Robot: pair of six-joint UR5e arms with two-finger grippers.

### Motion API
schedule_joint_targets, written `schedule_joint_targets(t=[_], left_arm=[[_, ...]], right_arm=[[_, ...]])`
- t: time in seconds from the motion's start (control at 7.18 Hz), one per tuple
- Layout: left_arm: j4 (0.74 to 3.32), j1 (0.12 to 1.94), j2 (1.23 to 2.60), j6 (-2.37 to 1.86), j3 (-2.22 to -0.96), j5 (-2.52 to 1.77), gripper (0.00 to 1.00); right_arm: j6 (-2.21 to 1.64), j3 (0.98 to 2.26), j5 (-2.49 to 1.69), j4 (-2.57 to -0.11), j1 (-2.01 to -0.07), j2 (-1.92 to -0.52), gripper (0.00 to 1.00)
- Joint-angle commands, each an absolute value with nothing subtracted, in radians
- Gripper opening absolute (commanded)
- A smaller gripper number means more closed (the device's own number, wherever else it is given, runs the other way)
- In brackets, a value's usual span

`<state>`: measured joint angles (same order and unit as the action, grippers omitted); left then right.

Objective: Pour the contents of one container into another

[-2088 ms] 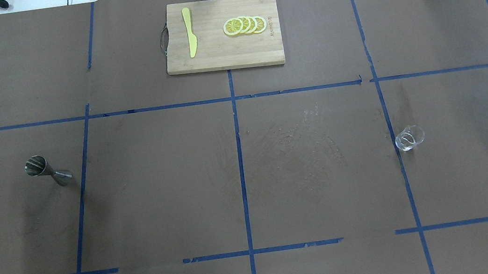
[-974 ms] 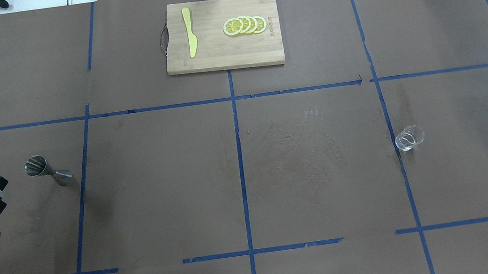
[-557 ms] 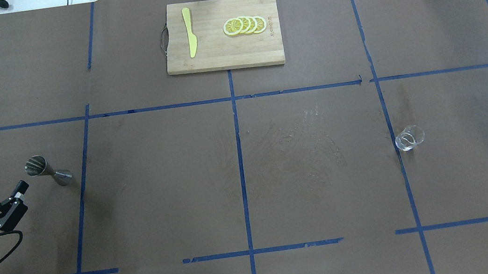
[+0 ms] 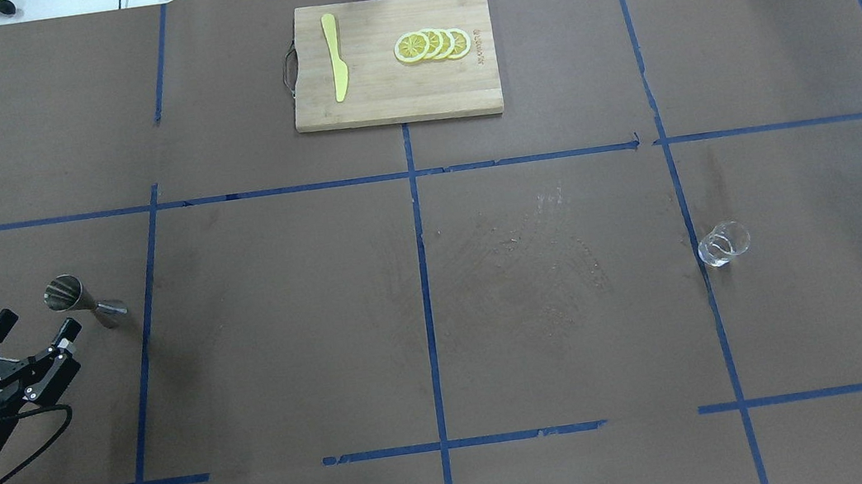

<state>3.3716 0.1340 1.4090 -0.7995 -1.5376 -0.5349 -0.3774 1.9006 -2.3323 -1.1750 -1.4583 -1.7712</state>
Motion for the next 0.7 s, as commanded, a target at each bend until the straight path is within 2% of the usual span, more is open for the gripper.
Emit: schedule_joint_targets(t=[0.0,0.56], left_arm=[[3.37,0.132,1.433,-0.798,-1.499,-0.538,1.0],[3.37,0.132,1.448,-0.798,-1.454,-0.6,1.0]], right_arm=[[-0.377,1.901,-2.332,-1.175,-1.459,-1.773,1.0],[-0.376,1.901,-2.332,-1.175,-1.457,-1.772,1.0]])
